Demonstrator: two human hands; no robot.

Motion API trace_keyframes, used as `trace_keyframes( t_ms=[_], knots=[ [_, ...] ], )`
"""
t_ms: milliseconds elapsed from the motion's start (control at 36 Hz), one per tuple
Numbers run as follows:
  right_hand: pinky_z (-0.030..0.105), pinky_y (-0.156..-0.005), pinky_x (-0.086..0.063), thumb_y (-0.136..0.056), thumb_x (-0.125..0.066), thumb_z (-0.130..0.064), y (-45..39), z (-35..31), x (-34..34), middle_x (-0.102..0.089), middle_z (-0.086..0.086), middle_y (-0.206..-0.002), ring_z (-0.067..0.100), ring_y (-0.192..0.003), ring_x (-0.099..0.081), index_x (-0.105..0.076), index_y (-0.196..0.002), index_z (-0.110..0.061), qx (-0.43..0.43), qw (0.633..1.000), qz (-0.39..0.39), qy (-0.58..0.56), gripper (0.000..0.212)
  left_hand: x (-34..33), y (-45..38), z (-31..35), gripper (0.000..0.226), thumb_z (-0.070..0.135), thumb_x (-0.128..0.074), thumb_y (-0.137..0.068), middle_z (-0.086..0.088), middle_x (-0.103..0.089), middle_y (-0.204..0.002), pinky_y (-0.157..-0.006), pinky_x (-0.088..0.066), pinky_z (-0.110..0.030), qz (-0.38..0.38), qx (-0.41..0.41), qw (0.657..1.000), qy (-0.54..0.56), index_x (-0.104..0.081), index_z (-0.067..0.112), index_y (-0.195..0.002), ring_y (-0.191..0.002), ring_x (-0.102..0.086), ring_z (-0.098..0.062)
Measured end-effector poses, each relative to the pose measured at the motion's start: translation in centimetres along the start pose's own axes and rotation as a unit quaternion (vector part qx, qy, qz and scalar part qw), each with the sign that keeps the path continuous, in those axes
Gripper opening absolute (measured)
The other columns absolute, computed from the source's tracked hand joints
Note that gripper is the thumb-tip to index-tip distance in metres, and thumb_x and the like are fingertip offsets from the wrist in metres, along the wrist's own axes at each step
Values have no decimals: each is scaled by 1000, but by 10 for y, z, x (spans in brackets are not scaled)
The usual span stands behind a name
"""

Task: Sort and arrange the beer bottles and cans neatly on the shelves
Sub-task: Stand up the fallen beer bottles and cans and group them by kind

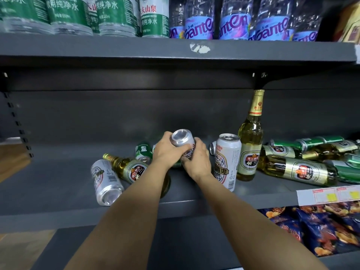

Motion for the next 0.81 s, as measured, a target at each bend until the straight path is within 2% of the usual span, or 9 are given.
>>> trace_keyframes(
  t_ms=[83,194,250,306,361,444,639,722,806],
  knots=[
    [36,-100,-35,-84,-57,-7,14,-4,17,-45,6,-136,26,-127,-40,-41,-135,-13,-41,993,115,-6,53,2,-1,3,45,40,-77,-72,5,-63,-99,-79,-47,-30,25,16,1000,-6,-53,24,-106,-93,-59,-20],
    [37,-81,-47,-91,-51,-17,39,20,-4,-62,10,-98,31,-91,-60,-52,-94,-14,-234,909,184,-291,4,8,-5,0,48,48,-72,-60,0,-65,-95,-78,-54,-36,41,59,996,57,-50,24,-96,-89,-65,-26],
    [37,-70,-55,-96,-53,-40,44,21,-45,-63,13,-87,30,-78,-63,-53,-91,-11,-358,790,82,-490,29,13,-6,-2,56,52,-70,-52,-2,-65,-96,-79,-58,-42,44,78,990,111,-49,23,-95,-86,-66,-25],
    [35,-82,-55,-91,-50,-61,42,2,-70,-62,20,-113,32,-102,-64,-51,-110,-9,-384,697,-40,-605,56,17,-6,-5,59,50,-72,-58,-5,-65,-100,-76,-59,-40,38,91,981,167,-50,18,-102,-85,-66,-22],
    [38,-101,-48,-86,-52,-67,34,-11,-71,-56,23,-130,34,-121,-55,-49,-129,-4,-363,666,-84,-646,77,19,-5,-13,53,43,-73,-74,-7,-64,-103,-66,-57,-30,23,104,973,205,-49,14,-110,-86,-66,-19],
    [39,-102,-49,-84,-66,-54,22,-16,-70,-62,23,-121,32,-112,-62,-53,-128,-1,-367,622,-55,-690,70,19,1,-22,44,32,-68,-86,-2,-60,-94,-66,-55,-24,-12,108,965,240,-46,12,-118,-85,-64,-14],
    [26,-49,-52,-81,-78,-28,12,-13,-71,-69,14,-108,23,-75,-68,-54,-123,-7,-391,677,11,-623,53,20,0,-40,23,30,-60,-88,-3,-63,-102,-87,-49,-33,-100,148,956,232,-52,24,-109,-98,-60,-18],
    [29,-49,-51,-78,-80,-10,1,-16,-54,-65,16,-109,26,-77,-67,-45,-121,-7,-357,707,55,-608,55,21,-2,-49,11,26,-59,-87,-2,-63,-93,-85,-42,-32,-120,172,952,221,-60,22,-97,-91,-55,-17],
    [40,-66,-58,-73,-80,-6,-18,-20,-37,-61,15,-108,33,-89,-66,-42,-114,-10,-310,782,103,-530,56,23,-12,-44,23,31,-61,-86,-4,-66,-95,-72,-44,-28,-96,133,974,154,-63,17,-103,-82,-56,-17]
  ],
)
Point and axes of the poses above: each hand's wrist, its own y-axis away from the middle knuckle, its own x-axis out of the back of the hand, z = x × y, the point moved 9 cm from there along -y, towards the middle knuckle
